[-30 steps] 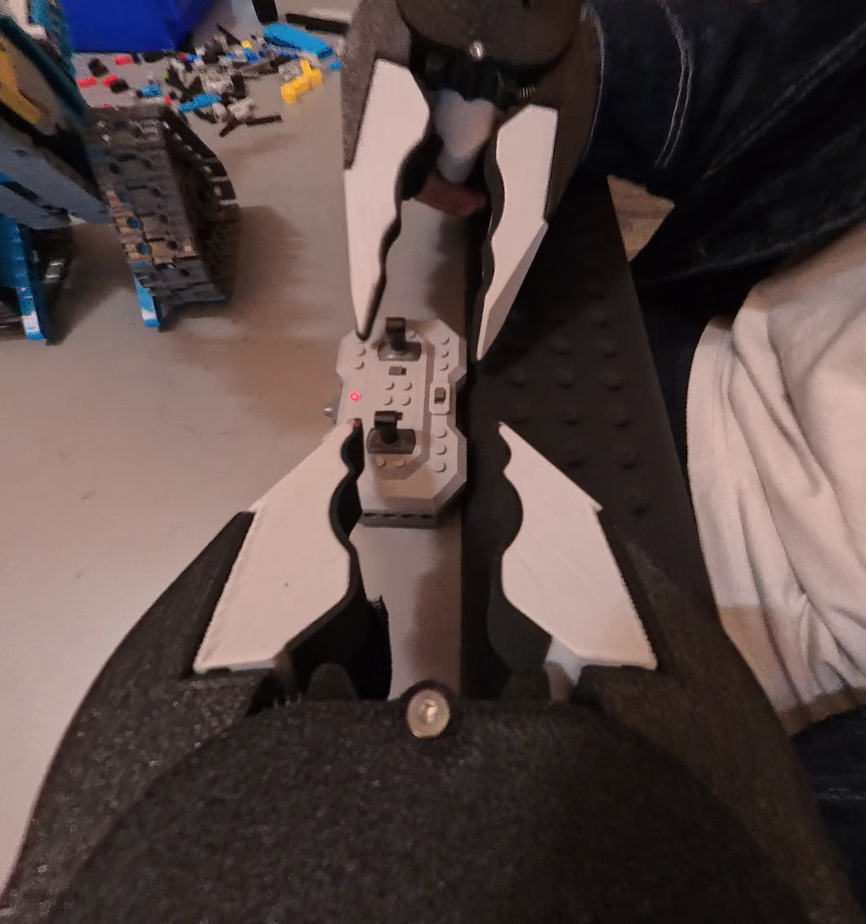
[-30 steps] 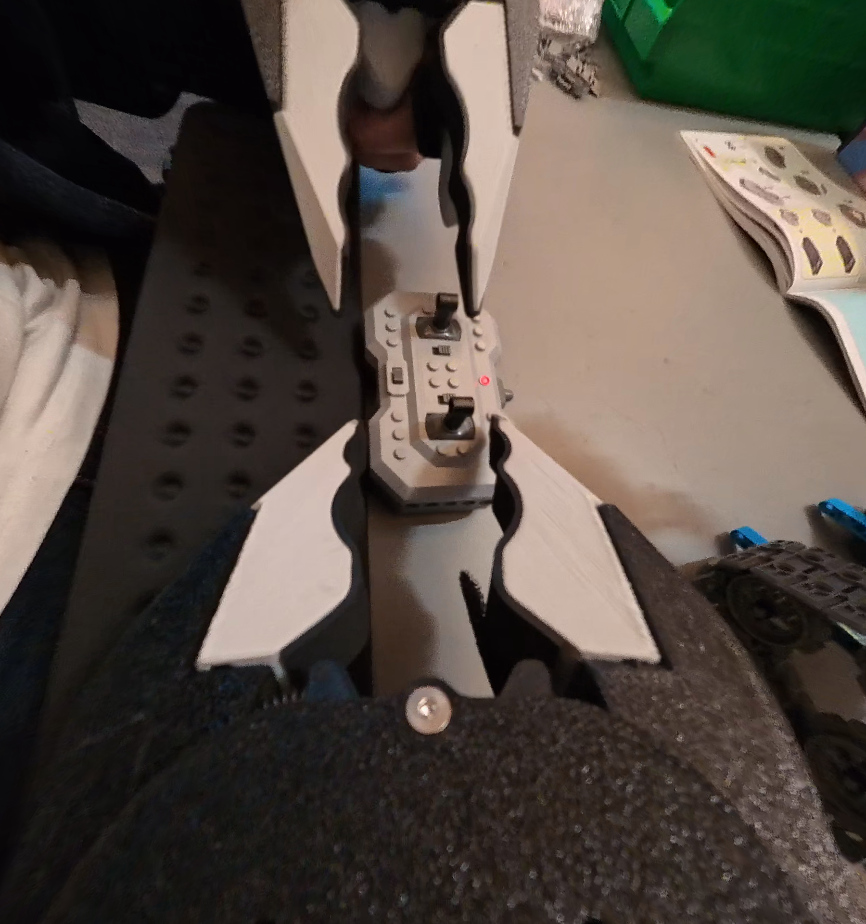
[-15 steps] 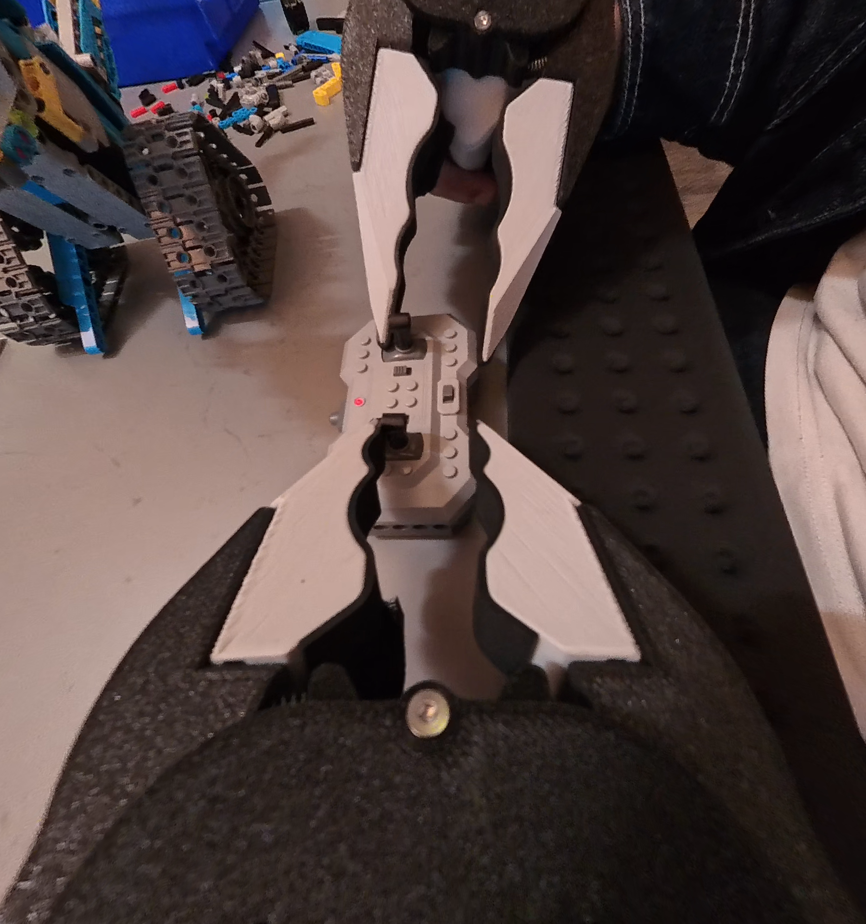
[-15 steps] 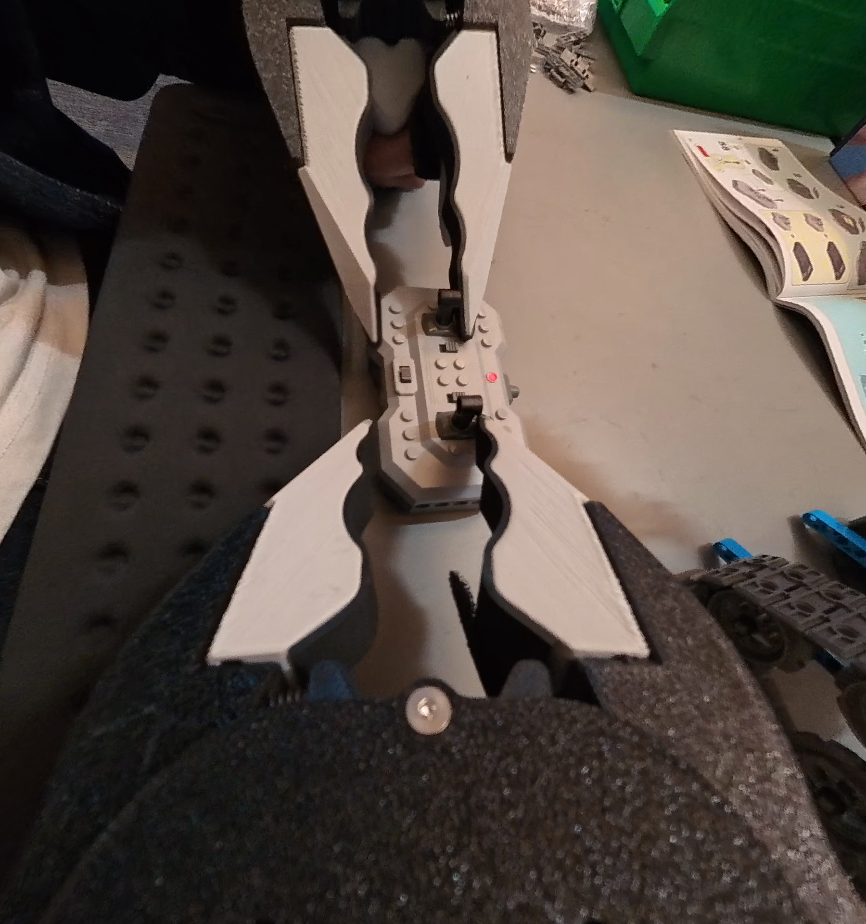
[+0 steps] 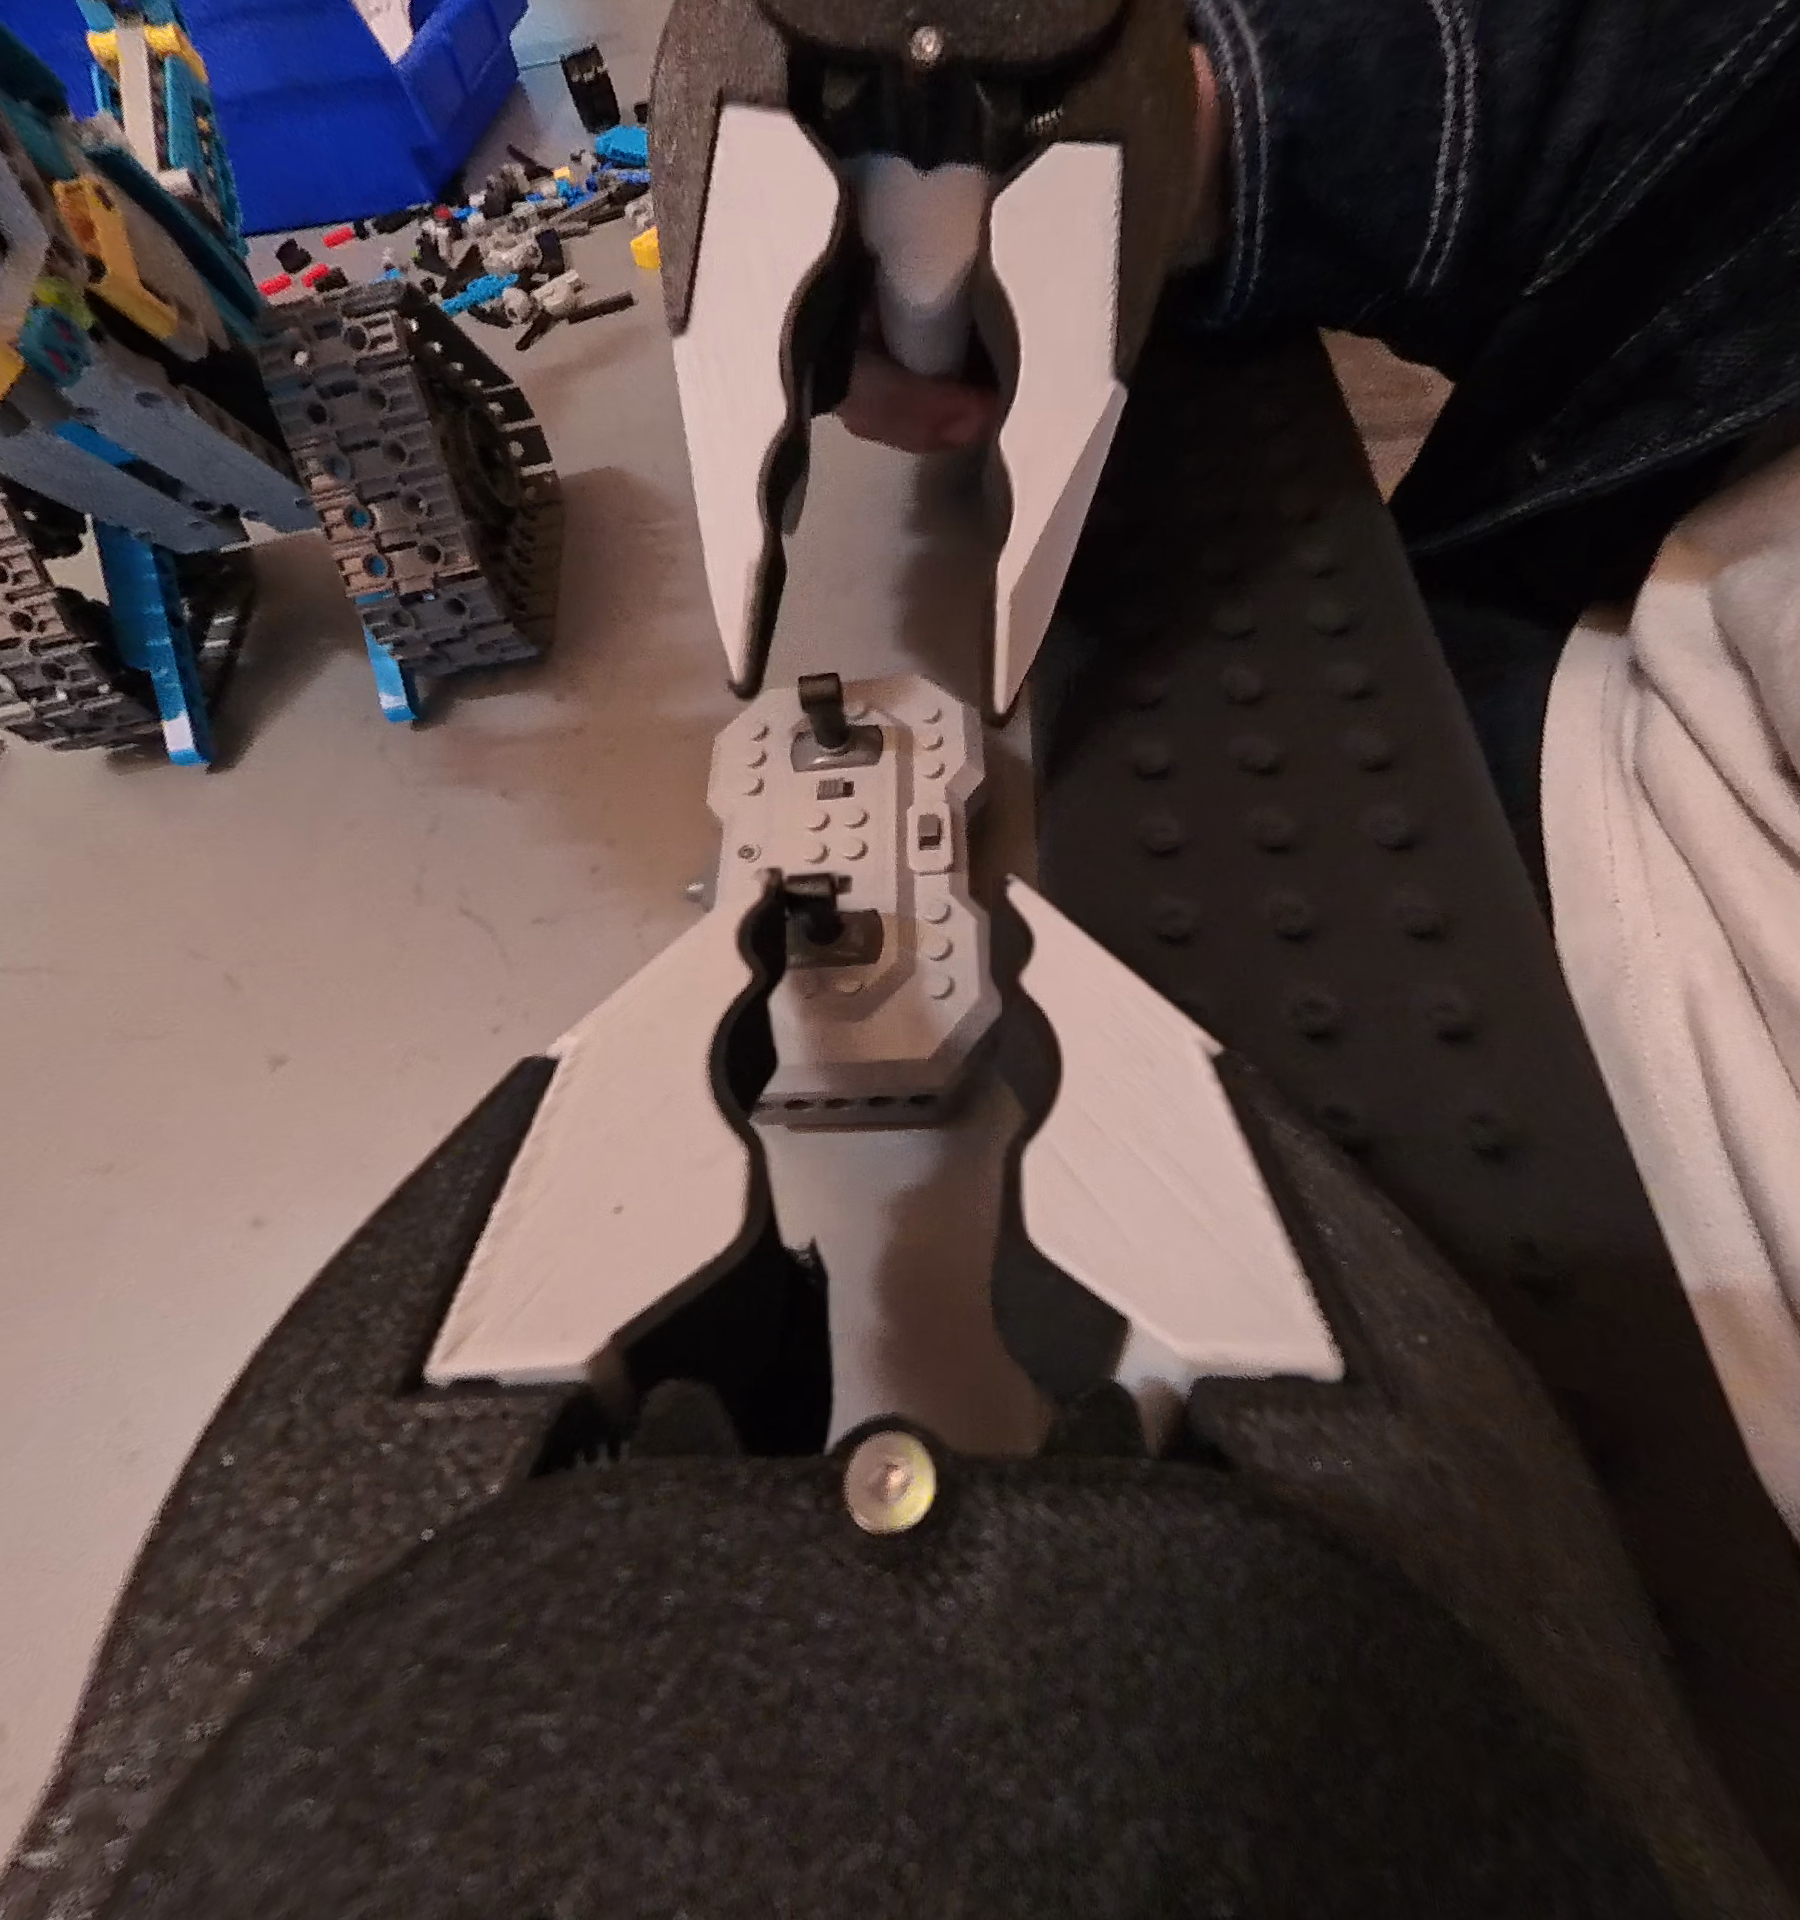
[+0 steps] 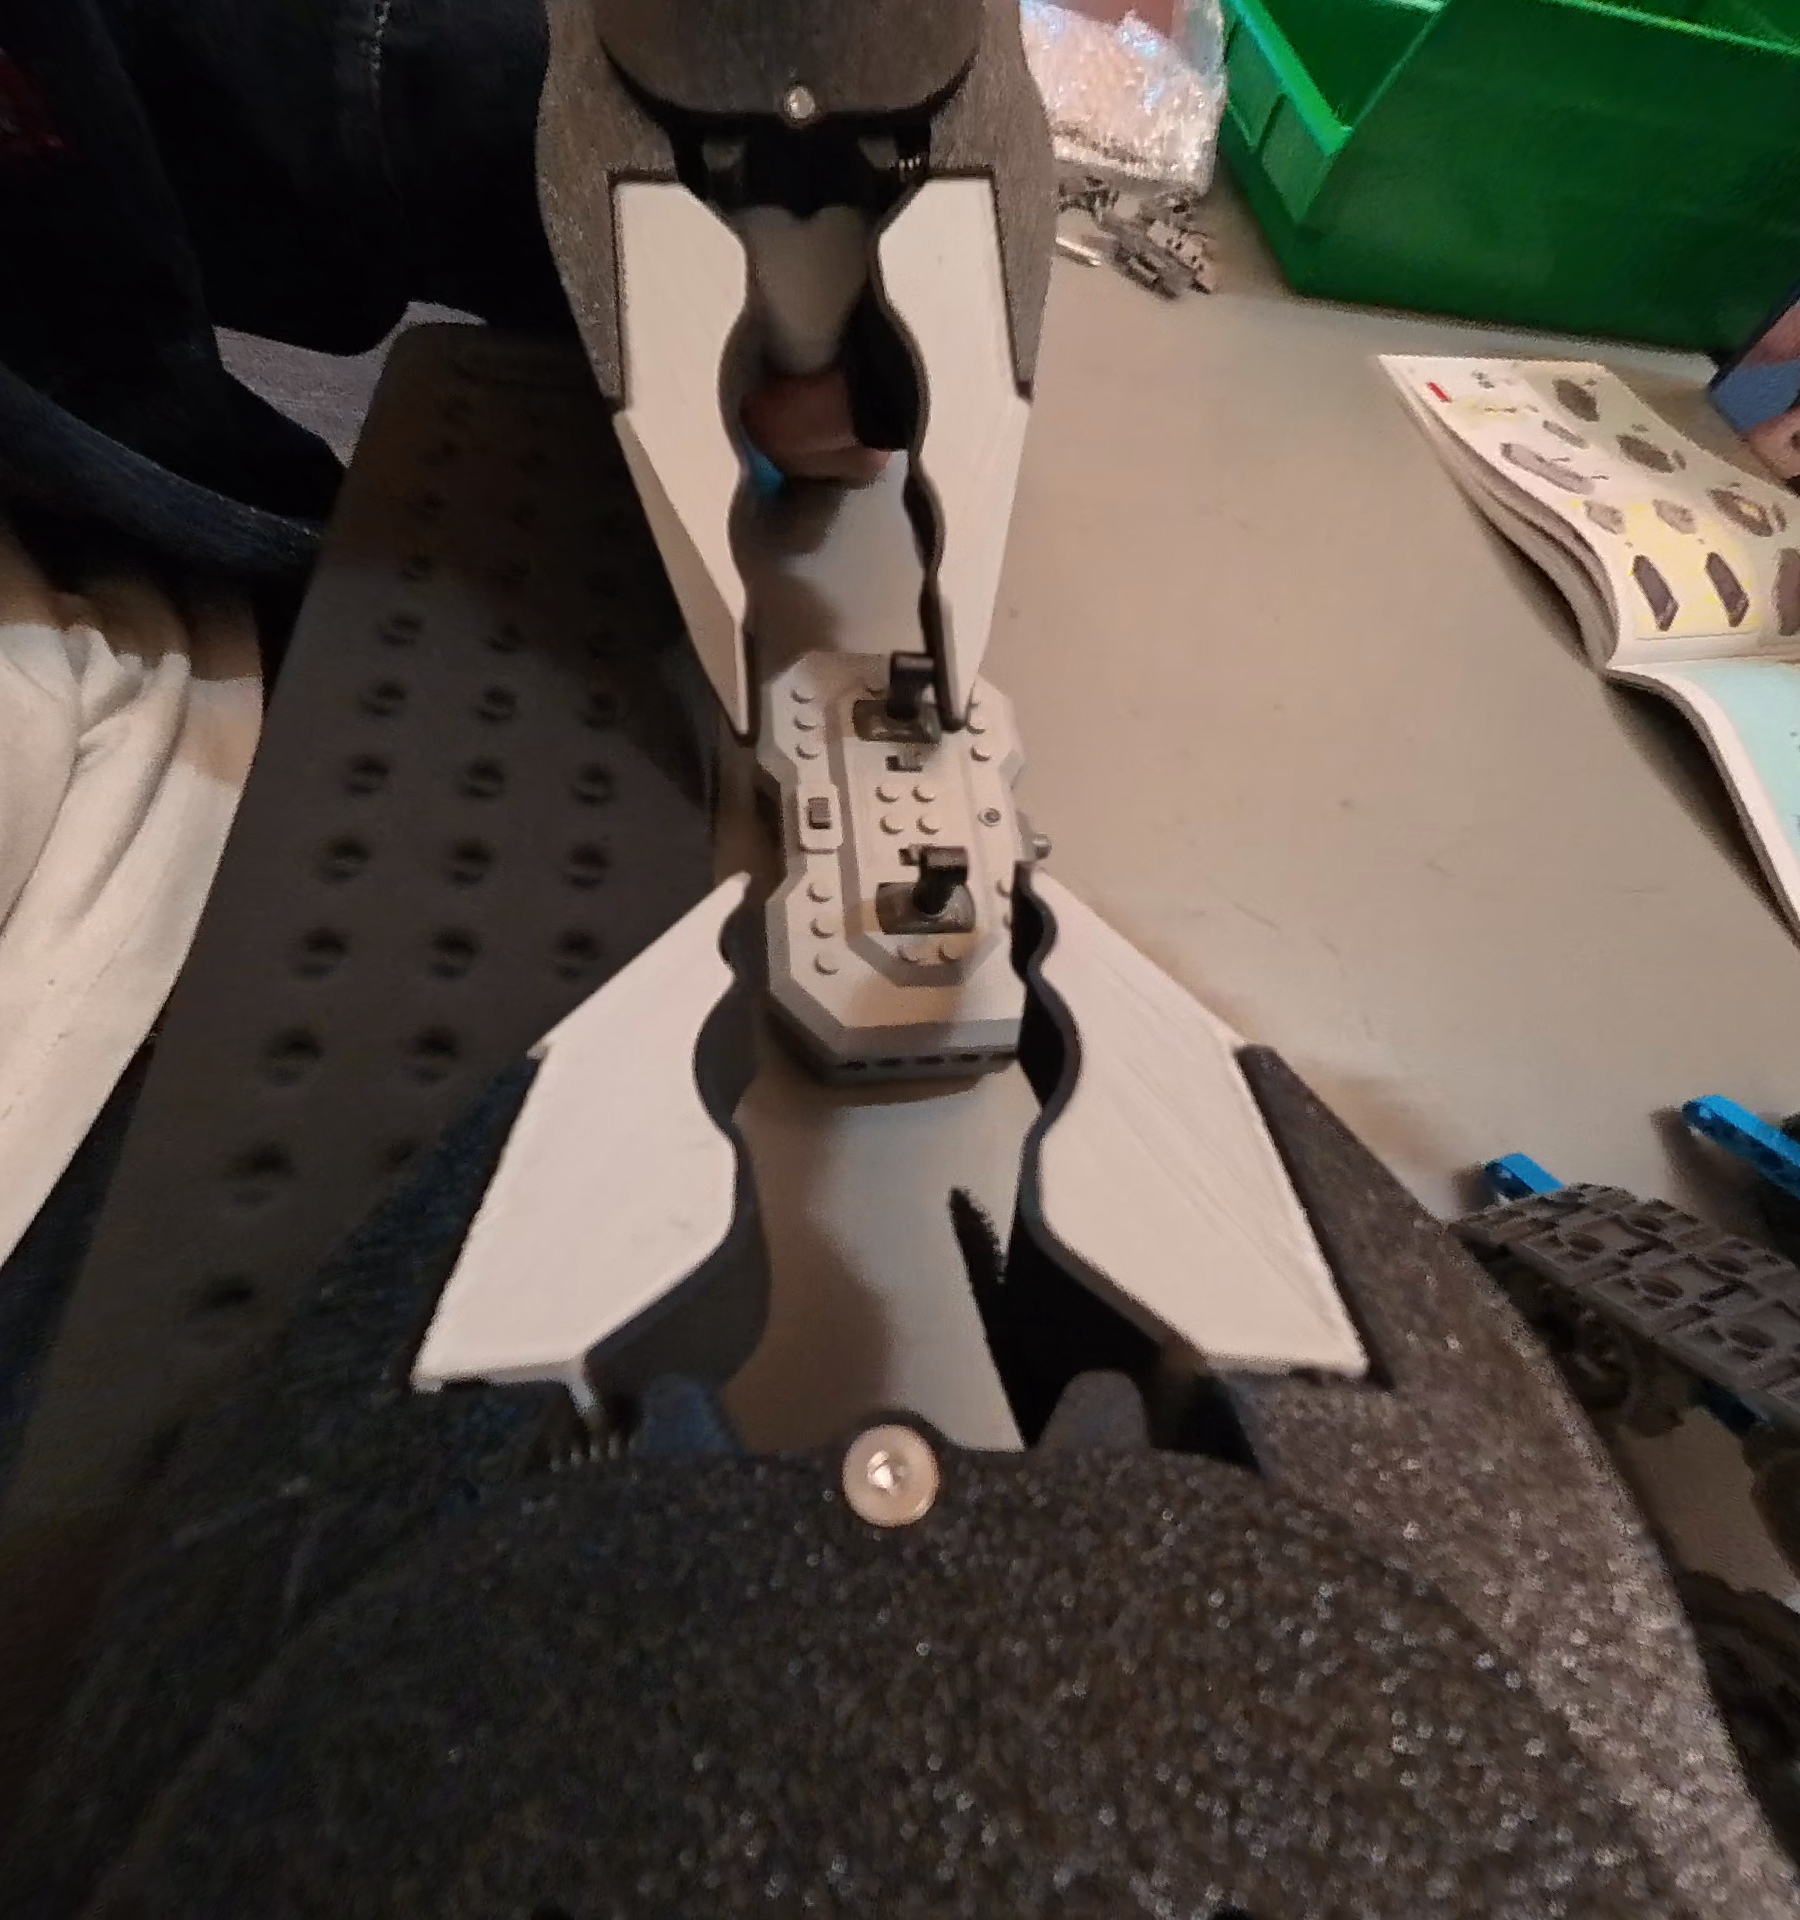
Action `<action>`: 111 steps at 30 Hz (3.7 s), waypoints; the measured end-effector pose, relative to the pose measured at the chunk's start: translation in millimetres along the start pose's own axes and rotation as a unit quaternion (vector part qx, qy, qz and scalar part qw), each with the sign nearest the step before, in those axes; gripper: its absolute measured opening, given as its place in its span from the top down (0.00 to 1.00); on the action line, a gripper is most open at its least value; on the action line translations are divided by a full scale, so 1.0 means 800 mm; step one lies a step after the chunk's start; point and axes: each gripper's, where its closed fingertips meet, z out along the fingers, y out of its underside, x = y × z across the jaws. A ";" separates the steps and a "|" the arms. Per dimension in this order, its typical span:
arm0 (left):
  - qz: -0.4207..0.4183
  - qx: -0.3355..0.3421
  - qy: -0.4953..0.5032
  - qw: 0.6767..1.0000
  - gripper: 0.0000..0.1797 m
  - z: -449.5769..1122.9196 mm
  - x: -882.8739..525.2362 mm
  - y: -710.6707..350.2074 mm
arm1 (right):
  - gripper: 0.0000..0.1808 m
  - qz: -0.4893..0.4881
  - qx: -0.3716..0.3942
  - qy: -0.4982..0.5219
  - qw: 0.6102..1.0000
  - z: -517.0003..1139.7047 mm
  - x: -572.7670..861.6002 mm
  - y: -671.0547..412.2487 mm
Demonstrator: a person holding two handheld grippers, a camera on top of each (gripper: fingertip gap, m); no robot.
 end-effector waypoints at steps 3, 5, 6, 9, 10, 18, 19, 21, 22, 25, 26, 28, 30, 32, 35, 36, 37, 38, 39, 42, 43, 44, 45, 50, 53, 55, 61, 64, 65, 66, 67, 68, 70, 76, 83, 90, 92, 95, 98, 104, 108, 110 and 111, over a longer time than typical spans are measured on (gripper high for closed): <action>0.015 -0.002 -0.003 1.000 0.78 0.000 0.003 0.001 | 0.77 -0.017 -0.018 0.004 1.000 0.007 -0.002 0.004; 0.032 -0.014 -0.019 0.999 0.79 0.003 0.001 0.006 | 0.82 -0.033 -0.019 0.014 0.999 0.010 -0.001 0.003; 0.039 -0.014 -0.024 0.999 0.80 0.003 0.001 0.006 | 0.82 -0.035 -0.019 0.015 0.999 0.011 -0.001 0.003; 0.039 -0.013 -0.024 0.999 0.80 0.003 0.001 0.006 | 0.84 -0.031 -0.014 0.017 0.999 0.011 -0.001 0.003; 0.038 -0.012 -0.023 0.999 0.80 0.003 0.001 0.006 | 0.85 -0.032 -0.014 0.018 0.999 0.011 -0.001 0.003; 0.033 -0.007 -0.019 0.999 0.87 0.002 0.001 0.004 | 0.96 -0.026 -0.005 0.026 0.999 0.007 0.002 0.002; 0.028 -0.007 -0.018 0.999 0.87 0.002 0.000 0.004 | 0.96 -0.019 -0.004 0.022 1.000 0.008 0.003 0.002; 0.015 -0.008 -0.012 1.000 0.87 0.002 -0.001 0.004 | 0.96 -0.013 -0.006 0.020 1.000 0.008 0.004 0.003; 0.011 -0.009 -0.011 1.000 0.87 0.002 -0.001 0.004 | 0.96 -0.011 -0.007 0.022 1.000 0.008 0.005 0.003; -0.018 -0.001 -0.012 1.000 0.84 0.002 -0.006 0.000 | 0.89 0.007 0.001 0.017 1.000 0.006 0.006 0.002; -0.039 0.016 -0.012 0.999 0.81 0.000 -0.009 -0.007 | 0.86 0.023 0.011 0.011 1.000 0.004 0.008 -0.001; -0.094 0.039 -0.006 0.995 0.72 -0.004 -0.018 -0.015 | 0.83 0.057 0.024 0.005 0.998 0.000 0.014 -0.005; -0.125 0.015 0.005 0.992 0.59 0.000 -0.021 -0.004 | 0.80 0.093 0.024 -0.011 0.995 0.000 0.017 -0.001; -0.125 -0.014 0.019 0.992 0.55 0.007 -0.015 0.005 | 0.79 0.119 0.013 -0.021 0.993 0.004 0.020 0.006; -0.115 -0.054 0.023 0.992 0.59 0.018 -0.010 0.017 | 0.90 0.092 0.032 -0.012 0.995 -0.001 0.018 -0.005; -0.113 -0.061 0.020 0.992 0.60 0.019 -0.011 0.020 | 0.94 0.084 0.034 -0.016 0.996 -0.001 0.015 -0.007; -0.108 -0.063 0.018 0.992 0.61 0.020 -0.011 0.021 | 0.96 0.079 0.029 -0.022 0.996 0.001 0.011 -0.005; -0.103 -0.064 0.019 0.992 0.61 0.020 -0.011 0.022 | 0.96 0.077 0.017 -0.023 0.997 0.004 0.010 0.000; -0.100 -0.065 0.020 0.993 0.62 0.020 -0.011 0.022 | 0.96 0.076 0.009 -0.024 0.997 0.006 0.009 0.003; -0.088 -0.066 0.017 0.994 0.62 0.020 -0.011 0.023 | 0.97 0.112 0.010 -0.046 0.993 0.006 0.011 0.003; -0.085 -0.066 0.015 0.994 0.62 0.020 -0.011 0.023 | 0.96 0.130 0.014 -0.056 0.990 0.006 0.011 0.003; -0.081 -0.066 0.013 0.994 0.62 0.020 -0.011 0.024 | 0.97 0.150 0.018 -0.067 0.986 0.006 0.012 0.003; -0.077 -0.067 0.011 0.995 0.62 0.020 -0.011 0.024 | 0.97 0.169 0.021 -0.078 0.982 0.006 0.012 0.003; -0.076 -0.066 0.010 0.995 0.62 0.020 -0.012 0.024 | 0.96 0.195 0.026 -0.095 0.976 0.007 0.013 0.004; -0.085 -0.066 0.013 0.994 0.62 0.020 -0.013 0.024 | 0.97 0.118 0.015 -0.068 0.991 0.006 0.008 0.004; -0.089 -0.066 0.018 0.994 0.62 0.020 -0.012 0.024 | 0.97 0.029 0.009 -0.023 0.999 0.005 0.005 0.003; -0.093 -0.065 0.022 0.993 0.62 0.020 -0.012 0.024 | 0.94 0.080 0.026 -0.024 0.996 0.004 0.014 -0.010; -0.094 -0.065 0.023 0.993 0.62 0.020 -0.012 0.024 | 0.88 0.080 0.058 -0.042 0.994 0.014 0.009 -0.045; -0.094 -0.065 0.023 0.993 0.62 0.020 -0.012 0.024 | 0.86 0.074 0.044 -0.049 0.995 0.025 0.007 -0.046; -0.094 -0.065 0.022 0.993 0.62 0.020 -0.012 0.024 | 0.86 0.066 0.028 -0.055 0.996 0.035 0.004 -0.043; -0.093 -0.065 0.021 0.993 0.62 0.020 -0.012 0.024 | 0.87 0.061 0.013 -0.059 0.996 0.043 0.002 -0.039; -0.093 -0.065 0.021 0.993 0.62 0.020 -0.012 0.024 | 0.88 0.060 0.008 -0.061 0.996 0.047 0.001 -0.039; -0.093 -0.065 0.021 0.993 0.62 0.020 -0.012 0.024 | 0.96 0.057 0.007 -0.058 0.997 0.049 0.002 -0.039; -0.090 -0.065 0.020 0.994 0.62 0.020 -0.012 0.023 | 0.96 0.089 0.011 -0.077 0.993 0.051 0.007 -0.038; -0.089 -0.065 0.024 0.994 0.62 0.020 -0.010 0.023 | 0.97 0.080 0.012 -0.090 0.993 0.049 -0.004 -0.039; -0.090 -0.065 0.023 0.994 0.62 0.020 -0.010 0.023 | 0.96 0.058 0.015 -0.053 0.997 0.042 0.002 -0.034; -0.091 -0.064 0.024 0.994 0.62 0.020 -0.011 0.023 | 0.91 0.064 -0.005 -0.045 0.997 0.037 0.002 -0.024; -0.092 -0.065 0.025 0.993 0.62 0.020 -0.010 0.023 | 0.89 0.079 -0.031 -0.061 0.995 0.041 -0.004 -0.014; -0.092 -0.065 0.024 0.993 0.62 0.020 -0.011 0.023 | 0.92 0.055 -0.055 -0.055 0.995 0.043 -0.003 -0.013; -0.092 -0.065 0.023 0.993 0.62 0.020 -0.011 0.023 | 0.93 0.054 -0.080 -0.056 0.994 0.043 -0.005 -0.012; -0.093 -0.065 0.023 0.993 0.62 0.020 -0.011 0.023 | 0.94 0.062 -0.079 -0.058 0.993 0.043 -0.006 -0.012; -0.093 -0.065 0.023 0.993 0.62 0.020 -0.011 0.024 | 0.95 0.059 -0.072 -0.055 0.994 0.043 -0.006 -0.012; -0.093 -0.065 0.024 0.993 0.62 0.020 -0.011 0.023 | 0.94 0.057 -0.069 -0.055 0.994 0.042 -0.006 -0.013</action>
